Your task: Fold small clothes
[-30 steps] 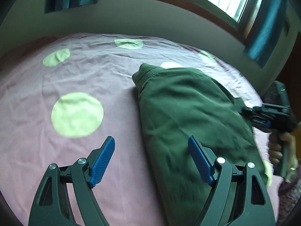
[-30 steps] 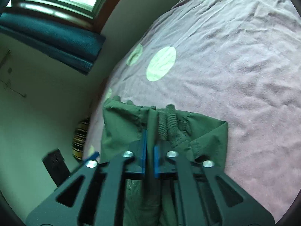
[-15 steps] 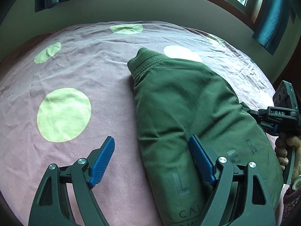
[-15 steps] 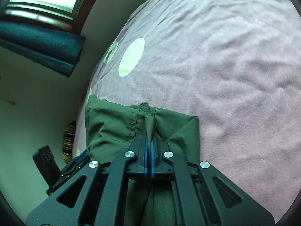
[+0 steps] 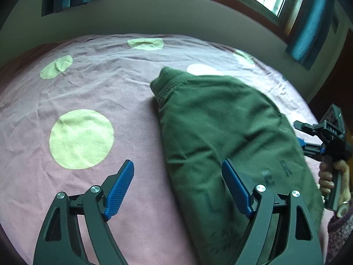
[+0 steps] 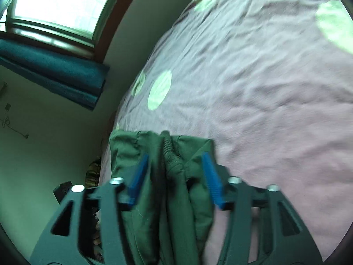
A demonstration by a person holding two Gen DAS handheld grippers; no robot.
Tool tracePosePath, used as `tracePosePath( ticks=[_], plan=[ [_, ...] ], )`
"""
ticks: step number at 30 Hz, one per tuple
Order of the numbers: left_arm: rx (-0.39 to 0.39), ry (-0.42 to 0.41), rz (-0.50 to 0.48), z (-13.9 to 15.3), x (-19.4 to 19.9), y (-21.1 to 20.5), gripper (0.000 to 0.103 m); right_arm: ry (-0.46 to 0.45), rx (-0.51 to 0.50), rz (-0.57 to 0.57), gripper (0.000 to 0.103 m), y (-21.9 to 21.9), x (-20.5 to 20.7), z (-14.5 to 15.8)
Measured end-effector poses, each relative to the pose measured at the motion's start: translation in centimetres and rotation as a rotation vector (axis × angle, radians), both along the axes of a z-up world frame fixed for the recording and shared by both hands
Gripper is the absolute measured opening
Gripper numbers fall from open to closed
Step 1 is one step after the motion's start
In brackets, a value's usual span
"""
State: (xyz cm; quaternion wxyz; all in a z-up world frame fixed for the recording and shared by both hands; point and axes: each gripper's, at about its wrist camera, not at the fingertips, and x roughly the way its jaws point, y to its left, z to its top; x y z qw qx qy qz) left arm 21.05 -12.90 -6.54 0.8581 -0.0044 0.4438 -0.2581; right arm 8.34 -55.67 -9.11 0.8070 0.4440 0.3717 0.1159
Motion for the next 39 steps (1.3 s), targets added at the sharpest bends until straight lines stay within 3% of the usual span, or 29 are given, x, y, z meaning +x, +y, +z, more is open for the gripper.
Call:
tracePosePath(
  ticks=[5, 9, 11, 17, 18, 19, 20, 21, 22, 24, 27, 35, 38, 39],
  plan=[
    [-0.134, 0.132, 0.000, -1.8, 2.3, 2.4, 0.082, 0.038, -0.002, 0.012, 0.070, -2.3, -1.5, -1.3],
    [-0.247, 0.226, -0.028, -3.2, 4.4, 1.4, 0.085, 0.016, 0.005, 0.060, 0.082, -1.0, -0.1, -1.4],
    [-0.273, 0.249, -0.030, -3.5, 5.4, 0.6, 0.085, 0.022, 0.016, 0.111, 0.082, 0.2, 1.4, -1.5],
    [-0.221, 0.231, -0.053, -3.4, 7.4, -2.7, 0.086, 0.064, -0.054, 0.188, 0.085, 3.9, 5.6, -1.2],
    [-0.204, 0.229, -0.054, -3.4, 7.5, -3.1, 0.086, 0.066, -0.052, 0.187, 0.080, 4.2, 6.0, -1.3],
    [-0.188, 0.225, -0.052, -3.4, 7.6, -3.5, 0.081, 0.070, -0.061, 0.189, 0.055, 4.5, 6.3, -1.3],
    [-0.167, 0.224, -0.054, -3.3, 7.7, -4.1, 0.074, 0.080, -0.061, 0.204, 0.045, 4.8, 6.6, -1.5],
    [-0.156, 0.230, -0.066, -3.3, 7.7, -4.6, 0.062, 0.086, -0.041, 0.214, 0.038, 4.9, 6.7, -1.9],
    [-0.142, 0.227, -0.066, -3.3, 7.6, -4.7, 0.057, 0.092, -0.044, 0.213, 0.033, 4.8, 6.6, -2.2],
    [-0.074, 0.183, -0.061, -3.0, 7.1, -5.7, 0.055, 0.082, -0.048, 0.214, 0.029, 4.8, 6.5, -2.4],
    [-0.028, 0.157, -0.065, -3.2, 6.8, -6.1, 0.055, 0.076, -0.028, 0.205, 0.027, 4.7, 6.5, -2.8],
    [-0.028, 0.130, -0.075, -2.8, 6.6, -6.1, 0.055, 0.044, 0.014, 0.198, 0.028, 4.4, 6.1, -3.4],
    [-0.050, 0.126, -0.066, -2.2, 6.1, -5.4, 0.060, 0.037, 0.040, 0.183, 0.036, 4.1, 5.8, -3.1],
    [-0.055, 0.125, -0.060, -1.9, 5.8, -5.1, 0.062, 0.037, 0.041, 0.174, 0.044, 4.0, 5.4, -3.0]
  ],
)
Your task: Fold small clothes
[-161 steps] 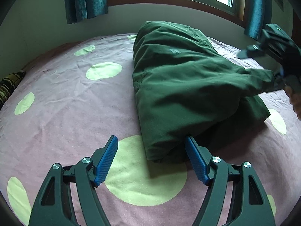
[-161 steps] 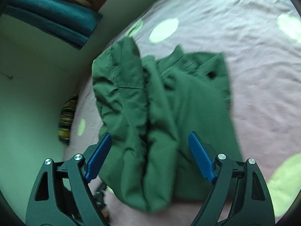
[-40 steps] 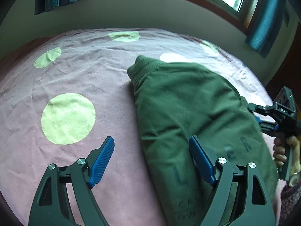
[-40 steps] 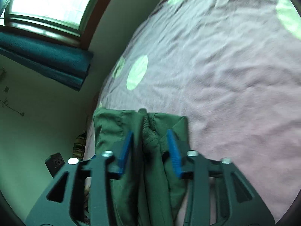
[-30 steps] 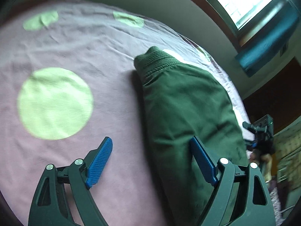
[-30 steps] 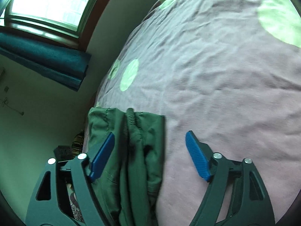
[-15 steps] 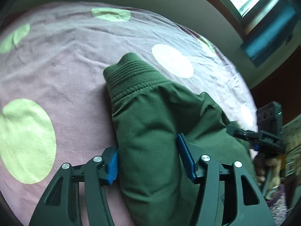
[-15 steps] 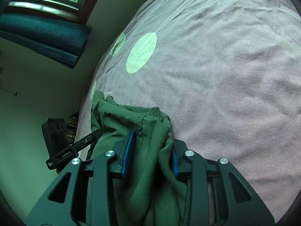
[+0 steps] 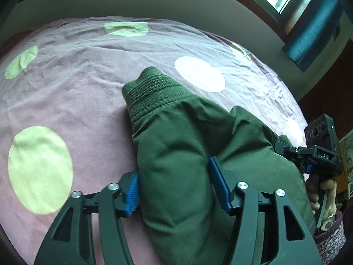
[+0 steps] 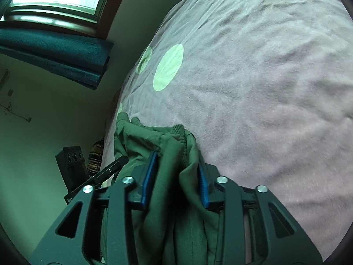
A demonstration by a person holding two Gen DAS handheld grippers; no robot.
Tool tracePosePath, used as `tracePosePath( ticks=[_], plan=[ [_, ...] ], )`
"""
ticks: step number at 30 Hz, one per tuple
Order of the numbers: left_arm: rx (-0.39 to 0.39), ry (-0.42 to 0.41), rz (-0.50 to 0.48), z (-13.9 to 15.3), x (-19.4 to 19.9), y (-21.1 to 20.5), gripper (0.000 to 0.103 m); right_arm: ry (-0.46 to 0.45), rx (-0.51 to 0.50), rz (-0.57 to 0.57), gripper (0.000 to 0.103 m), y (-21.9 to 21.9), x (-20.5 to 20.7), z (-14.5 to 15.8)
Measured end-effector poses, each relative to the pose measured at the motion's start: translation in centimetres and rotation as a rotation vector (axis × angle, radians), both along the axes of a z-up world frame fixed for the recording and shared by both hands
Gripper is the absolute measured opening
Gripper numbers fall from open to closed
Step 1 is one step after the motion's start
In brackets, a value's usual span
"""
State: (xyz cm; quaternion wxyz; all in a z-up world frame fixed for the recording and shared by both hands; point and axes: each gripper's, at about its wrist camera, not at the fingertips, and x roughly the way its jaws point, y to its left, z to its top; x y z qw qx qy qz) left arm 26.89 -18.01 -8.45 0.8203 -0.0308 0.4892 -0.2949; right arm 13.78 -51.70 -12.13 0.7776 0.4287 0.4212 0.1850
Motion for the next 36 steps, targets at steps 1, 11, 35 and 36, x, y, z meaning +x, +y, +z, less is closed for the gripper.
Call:
tracePosePath(
  ticks=[1, 11, 35, 36],
  plan=[
    [-0.008, -0.001, 0.002, 0.3, -0.4, 0.3, 0.067, 0.000, -0.002, -0.005, 0.052, -0.2, -0.5, 0.1],
    [-0.127, 0.105, -0.025, 0.8, -8.9, 5.4, 0.083, 0.007, 0.048, -0.027, 0.078, -0.8, -10.3, 0.7],
    [-0.110, 0.087, -0.055, 0.1, -16.0, 4.2, 0.057, 0.002, -0.058, 0.025, 0.036, 5.1, -17.4, -0.1],
    [-0.108, 0.082, -0.055, 0.1, -16.1, 4.1, 0.057, 0.001, -0.058, 0.025, 0.036, 5.1, -17.5, -0.2]
  ],
)
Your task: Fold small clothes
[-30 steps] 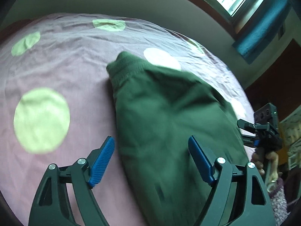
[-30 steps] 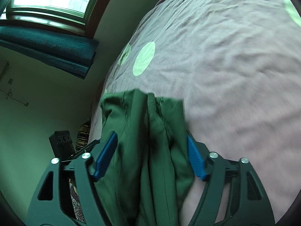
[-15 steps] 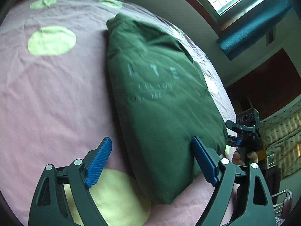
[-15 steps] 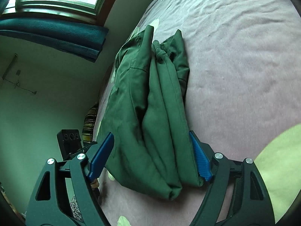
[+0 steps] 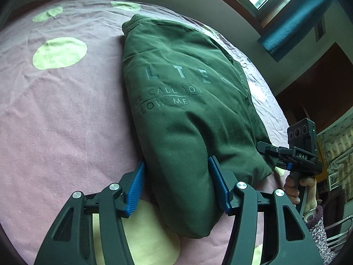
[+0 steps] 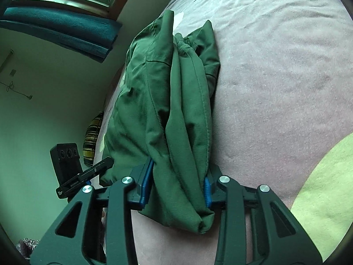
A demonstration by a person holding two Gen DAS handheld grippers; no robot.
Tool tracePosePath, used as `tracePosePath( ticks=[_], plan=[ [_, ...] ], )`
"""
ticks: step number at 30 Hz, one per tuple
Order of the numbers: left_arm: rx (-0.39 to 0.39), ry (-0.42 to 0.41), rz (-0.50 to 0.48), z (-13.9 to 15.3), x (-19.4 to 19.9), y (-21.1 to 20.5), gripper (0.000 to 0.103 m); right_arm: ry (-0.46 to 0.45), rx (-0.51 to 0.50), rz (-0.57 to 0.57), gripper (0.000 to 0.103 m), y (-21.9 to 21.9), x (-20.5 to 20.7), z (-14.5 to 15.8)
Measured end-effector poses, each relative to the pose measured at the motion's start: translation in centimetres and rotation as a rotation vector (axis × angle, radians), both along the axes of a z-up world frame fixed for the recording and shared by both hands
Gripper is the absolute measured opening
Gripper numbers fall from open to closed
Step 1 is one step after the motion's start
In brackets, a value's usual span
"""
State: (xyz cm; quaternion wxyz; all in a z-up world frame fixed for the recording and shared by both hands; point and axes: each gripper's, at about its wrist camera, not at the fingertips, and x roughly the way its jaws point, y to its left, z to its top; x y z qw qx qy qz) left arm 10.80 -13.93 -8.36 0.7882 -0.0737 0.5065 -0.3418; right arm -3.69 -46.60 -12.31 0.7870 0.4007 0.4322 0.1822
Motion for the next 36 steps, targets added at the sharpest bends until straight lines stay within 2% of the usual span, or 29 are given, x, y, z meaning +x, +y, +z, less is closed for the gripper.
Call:
tracePosePath(
  ticks=[32, 34, 36],
  plan=[
    [-0.049, -0.035, -0.020, -0.5, -0.1, 0.4, 0.059, -0.040, 0.017, -0.014, 0.035, -1.0, -0.4, -0.2],
    [-0.053, -0.043, -0.018, -0.4, -0.2, 0.4, 0.061, -0.049, 0.020, -0.016, 0.036, -1.2, -0.2, -0.1],
    [-0.062, -0.059, -0.007, -0.3, -0.2, 0.7, 0.068, -0.059, 0.029, -0.015, 0.038, -1.3, -0.1, -0.1]
  ],
)
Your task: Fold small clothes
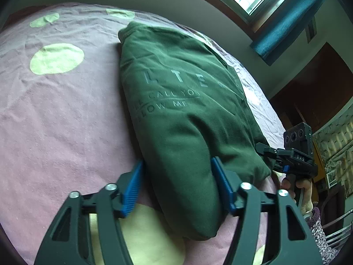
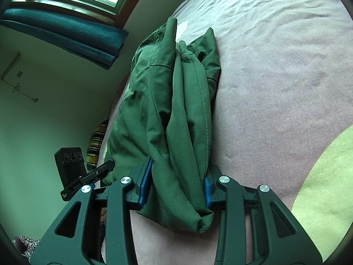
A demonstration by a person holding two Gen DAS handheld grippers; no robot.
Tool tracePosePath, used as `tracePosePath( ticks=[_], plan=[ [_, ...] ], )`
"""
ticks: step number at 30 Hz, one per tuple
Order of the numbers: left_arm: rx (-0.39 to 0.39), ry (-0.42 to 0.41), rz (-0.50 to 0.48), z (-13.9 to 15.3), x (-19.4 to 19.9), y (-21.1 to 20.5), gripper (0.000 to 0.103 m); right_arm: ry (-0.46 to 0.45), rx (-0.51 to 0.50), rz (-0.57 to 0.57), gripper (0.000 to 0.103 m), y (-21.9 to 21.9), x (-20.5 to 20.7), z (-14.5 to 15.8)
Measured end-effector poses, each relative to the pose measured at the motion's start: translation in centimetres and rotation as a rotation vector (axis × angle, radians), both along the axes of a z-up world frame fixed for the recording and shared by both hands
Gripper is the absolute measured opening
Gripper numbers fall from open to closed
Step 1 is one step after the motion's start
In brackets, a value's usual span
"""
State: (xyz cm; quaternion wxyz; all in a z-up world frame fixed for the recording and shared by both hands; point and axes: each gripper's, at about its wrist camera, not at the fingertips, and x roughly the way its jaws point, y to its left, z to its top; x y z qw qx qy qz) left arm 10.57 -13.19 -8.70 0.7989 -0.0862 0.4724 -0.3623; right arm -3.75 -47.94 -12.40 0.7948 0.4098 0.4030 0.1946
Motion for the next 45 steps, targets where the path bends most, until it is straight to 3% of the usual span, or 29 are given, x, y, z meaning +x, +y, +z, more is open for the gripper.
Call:
tracePosePath(
  ticks=[2, 6, 9, 12, 21, 27, 31, 32, 34, 37, 40, 45],
  plan=[
    [-0.028, -0.001, 0.007, 0.1, 0.0, 0.6, 0.074, -0.024, 0.033, -0.007, 0.045, -0.4, 0.1, 0.2],
    [-0.122, 0.079, 0.017, 0.3, 0.4, 2.3, 0.080, -0.051, 0.093, -0.029, 0.079, -1.7, 0.0, 1.2],
    [-0.178, 0.131, 0.032, 0.1, 1.4, 3.6, 0.083, -0.063, 0.067, -0.069, 0.087, -3.5, 0.1, 2.6],
    [-0.191, 0.221, 0.043, -0.8, 3.5, 4.0, 0.085, -0.030, 0.010, -0.094, 0.089, -5.2, 1.4, 3.0],
    [-0.185, 0.247, -0.008, -1.5, 6.8, 1.5, 0.085, 0.062, -0.021, -0.016, 0.090, -5.4, 10.2, 2.3],
    [-0.170, 0.258, -0.037, -1.9, 7.9, -0.5, 0.085, 0.071, 0.026, 0.049, 0.091, -3.1, 15.0, 1.8],
    [-0.160, 0.251, -0.050, -1.9, 8.3, -1.2, 0.085, 0.085, 0.004, 0.094, 0.091, -1.3, 17.9, 2.0],
    [-0.155, 0.247, -0.054, -1.9, 8.4, -1.4, 0.085, 0.081, -0.004, 0.107, 0.090, -0.8, 18.2, 2.1],
    [-0.145, 0.242, -0.053, -1.7, 8.3, -1.5, 0.079, 0.087, -0.028, 0.126, 0.066, 0.3, 19.2, 2.1],
    [-0.087, 0.216, -0.043, -1.5, 8.1, -1.9, 0.067, 0.089, -0.011, 0.135, 0.048, 1.3, 20.6, 1.6],
    [-0.023, 0.164, -0.039, -0.7, 7.5, -2.6, 0.058, 0.063, -0.021, 0.134, 0.039, 2.1, 21.1, 1.8],
    [0.020, 0.112, -0.032, 0.5, 6.9, -3.7, 0.049, -0.009, -0.042, 0.119, 0.030, 3.4, 20.9, 3.3]
  ],
)
